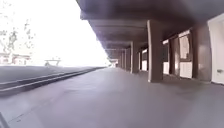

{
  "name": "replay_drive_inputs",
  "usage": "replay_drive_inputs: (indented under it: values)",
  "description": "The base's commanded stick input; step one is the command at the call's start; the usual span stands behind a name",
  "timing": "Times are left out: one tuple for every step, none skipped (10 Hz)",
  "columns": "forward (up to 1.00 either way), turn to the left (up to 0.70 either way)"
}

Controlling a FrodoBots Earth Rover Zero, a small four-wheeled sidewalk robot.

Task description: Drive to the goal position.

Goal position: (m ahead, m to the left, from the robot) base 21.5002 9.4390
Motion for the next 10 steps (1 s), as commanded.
replay_drive_inputs:
  values:
    - [0.70, 0.00]
    - [0.70, 0.00]
    - [0.70, 0.00]
    - [0.70, 0.00]
    - [0.70, 0.00]
    - [0.70, 0.00]
    - [0.70, 0.00]
    - [0.70, 0.00]
    - [0.70, 0.00]
    - [0.70, 0.00]
